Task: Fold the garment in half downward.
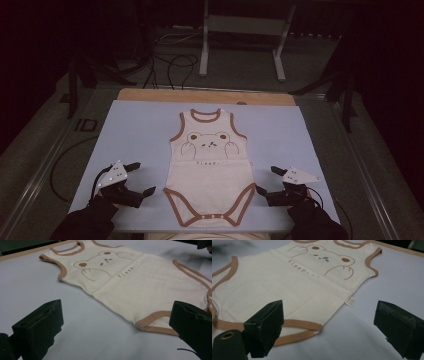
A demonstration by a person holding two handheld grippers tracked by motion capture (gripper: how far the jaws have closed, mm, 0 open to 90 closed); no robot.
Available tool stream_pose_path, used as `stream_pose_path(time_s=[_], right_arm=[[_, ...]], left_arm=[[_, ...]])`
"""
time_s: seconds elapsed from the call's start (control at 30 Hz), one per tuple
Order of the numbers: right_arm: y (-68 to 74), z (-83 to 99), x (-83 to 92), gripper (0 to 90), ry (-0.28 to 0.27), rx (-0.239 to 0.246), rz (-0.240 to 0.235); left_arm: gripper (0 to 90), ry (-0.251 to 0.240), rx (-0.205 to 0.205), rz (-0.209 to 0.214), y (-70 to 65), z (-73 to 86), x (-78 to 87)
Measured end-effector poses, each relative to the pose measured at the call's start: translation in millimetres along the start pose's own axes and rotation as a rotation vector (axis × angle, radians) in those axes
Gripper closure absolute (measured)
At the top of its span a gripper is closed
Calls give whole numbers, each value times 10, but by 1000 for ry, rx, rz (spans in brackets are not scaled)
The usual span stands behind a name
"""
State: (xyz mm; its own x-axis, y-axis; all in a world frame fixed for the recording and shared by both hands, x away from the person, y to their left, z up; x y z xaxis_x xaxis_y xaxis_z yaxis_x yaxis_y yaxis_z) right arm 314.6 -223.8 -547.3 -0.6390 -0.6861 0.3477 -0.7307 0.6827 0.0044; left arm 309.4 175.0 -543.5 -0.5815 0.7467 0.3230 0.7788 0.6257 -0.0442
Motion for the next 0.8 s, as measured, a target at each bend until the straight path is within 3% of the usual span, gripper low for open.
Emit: stream_pose_path(time_s=[0.4, 0.8], right_arm=[[21, 15, -2, 89, 14, 6, -6], [108, -25, 3, 89, 14, 9, -41]], left_arm=[[0, 24, -25, 11, -29, 25, -47], [0, 32, -54, 34, -103, -6, -79]])
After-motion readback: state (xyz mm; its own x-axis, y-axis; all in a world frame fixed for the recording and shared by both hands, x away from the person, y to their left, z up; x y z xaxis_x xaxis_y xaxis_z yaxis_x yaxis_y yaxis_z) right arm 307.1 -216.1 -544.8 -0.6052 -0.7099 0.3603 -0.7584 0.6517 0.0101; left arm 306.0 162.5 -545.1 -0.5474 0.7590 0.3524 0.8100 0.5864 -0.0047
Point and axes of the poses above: each handheld gripper's, and its own axes: x roughly backward along the jaws, z roughly out of its underside, y roughly to its left, the point moved 9 cm from there along -x, roughly forward along the jaws, and after that the axes turned 8 degrees about -y, right-handed, at the moved point
